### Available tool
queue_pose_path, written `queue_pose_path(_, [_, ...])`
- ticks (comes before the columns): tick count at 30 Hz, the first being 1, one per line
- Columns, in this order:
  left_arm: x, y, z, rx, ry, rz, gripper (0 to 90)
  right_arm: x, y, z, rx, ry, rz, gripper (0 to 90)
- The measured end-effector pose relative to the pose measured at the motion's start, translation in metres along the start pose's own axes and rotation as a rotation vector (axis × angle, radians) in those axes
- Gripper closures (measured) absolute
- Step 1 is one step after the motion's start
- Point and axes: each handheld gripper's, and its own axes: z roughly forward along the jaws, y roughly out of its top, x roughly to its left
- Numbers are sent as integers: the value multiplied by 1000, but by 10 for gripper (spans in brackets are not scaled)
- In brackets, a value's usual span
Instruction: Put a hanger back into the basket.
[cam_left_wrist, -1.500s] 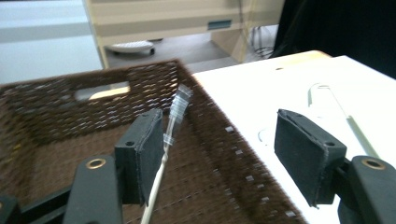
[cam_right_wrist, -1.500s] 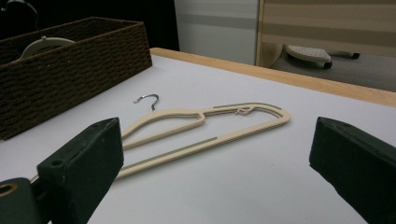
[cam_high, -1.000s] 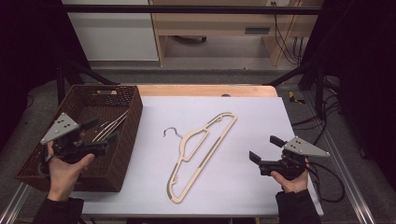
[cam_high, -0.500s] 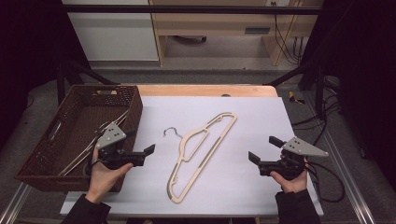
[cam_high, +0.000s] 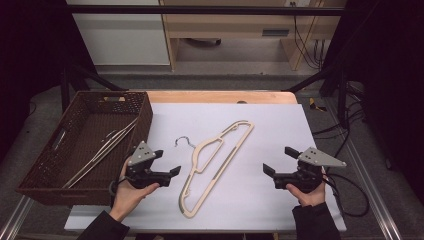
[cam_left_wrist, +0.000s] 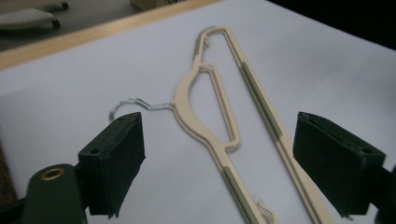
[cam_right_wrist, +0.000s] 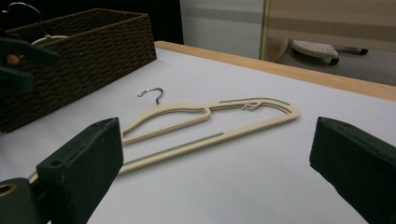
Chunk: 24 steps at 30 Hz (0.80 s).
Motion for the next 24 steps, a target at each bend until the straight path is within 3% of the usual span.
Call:
queue_pose_path(10, [-5,-18,40,161,-34,-6,340,2,-1,5,17,13,1,34])
queue_pose_path(14, [-9,-22,55,201,-53,-16,414,2,-2,6,24,17,-2,34])
queue_pose_path(24, [-15,-28,83,300,-69,-21,488,3,-2,10,31,22,2,35])
